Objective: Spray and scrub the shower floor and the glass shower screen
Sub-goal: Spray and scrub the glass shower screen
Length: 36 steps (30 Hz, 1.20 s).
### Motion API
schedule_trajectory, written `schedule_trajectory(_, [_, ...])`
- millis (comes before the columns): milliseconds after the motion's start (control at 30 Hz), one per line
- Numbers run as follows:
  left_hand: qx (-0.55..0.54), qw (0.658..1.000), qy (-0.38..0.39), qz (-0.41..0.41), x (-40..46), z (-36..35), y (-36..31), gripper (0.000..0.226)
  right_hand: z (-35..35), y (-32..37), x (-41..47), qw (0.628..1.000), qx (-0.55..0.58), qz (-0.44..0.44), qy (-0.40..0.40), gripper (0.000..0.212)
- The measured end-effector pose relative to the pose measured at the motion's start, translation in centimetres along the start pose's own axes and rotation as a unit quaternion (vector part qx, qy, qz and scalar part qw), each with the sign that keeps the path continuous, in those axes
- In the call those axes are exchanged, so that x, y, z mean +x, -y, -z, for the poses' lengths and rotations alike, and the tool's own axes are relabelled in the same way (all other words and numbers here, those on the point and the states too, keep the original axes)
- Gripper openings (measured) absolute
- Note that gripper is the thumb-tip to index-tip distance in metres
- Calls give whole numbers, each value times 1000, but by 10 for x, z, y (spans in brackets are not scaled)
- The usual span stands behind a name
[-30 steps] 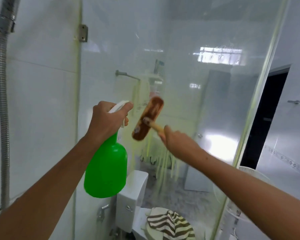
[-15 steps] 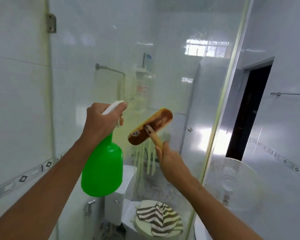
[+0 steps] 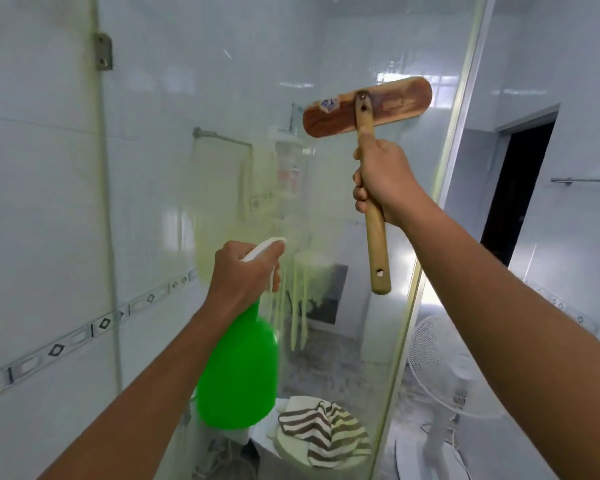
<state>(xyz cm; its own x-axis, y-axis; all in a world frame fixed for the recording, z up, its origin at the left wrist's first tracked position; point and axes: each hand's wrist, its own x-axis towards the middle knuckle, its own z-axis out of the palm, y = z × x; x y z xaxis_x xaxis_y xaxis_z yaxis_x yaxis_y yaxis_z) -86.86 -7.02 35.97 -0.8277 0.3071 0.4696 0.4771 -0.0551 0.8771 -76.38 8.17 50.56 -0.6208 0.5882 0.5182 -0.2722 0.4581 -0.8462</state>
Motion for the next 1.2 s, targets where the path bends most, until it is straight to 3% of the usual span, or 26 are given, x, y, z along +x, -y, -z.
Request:
schedule_trajectory(133, [-25,999,-19,-4,6,1,-1,50,-2,13,11,999,-28,19,-10,37])
schedule_trajectory(300, [1,996,-9,-91,18,8,-3,45,-19,21,20,997,-55,31,-42,38])
schedule_trajectory(500, [3,993,-47,-111,33,26,9,48,-37,5,27,980,-162,58,-98,42])
schedule_trajectory(633, [19,989,-33,-144,34,32,22,43,-68,-92,-24,960,-238,106,-104,34])
schedule_trajectory(733, [30,990,-26,-137,37,34,28,48,-103,-189,-101,980,-181,23,-74,46])
schedule_trajectory(833, [21,992,-19,-120,40,41,32,47,-121,-231,-143,979,-194,-34,-46,49])
schedule_trajectory(933, [16,993,-14,-118,42,46,32,46,-116,-192,-110,983,-173,15,-62,44])
schedule_trajectory(1033, [20,993,2,-119,45,45,32,46,-94,-104,-36,964,-216,97,-119,30])
schedule_trajectory(1133, [17,993,10,-117,48,45,33,45,-76,-34,11,965,-210,83,-136,44])
schedule_trajectory(1200, [9,993,13,-119,50,45,33,44,-74,-31,11,969,-193,69,-140,47])
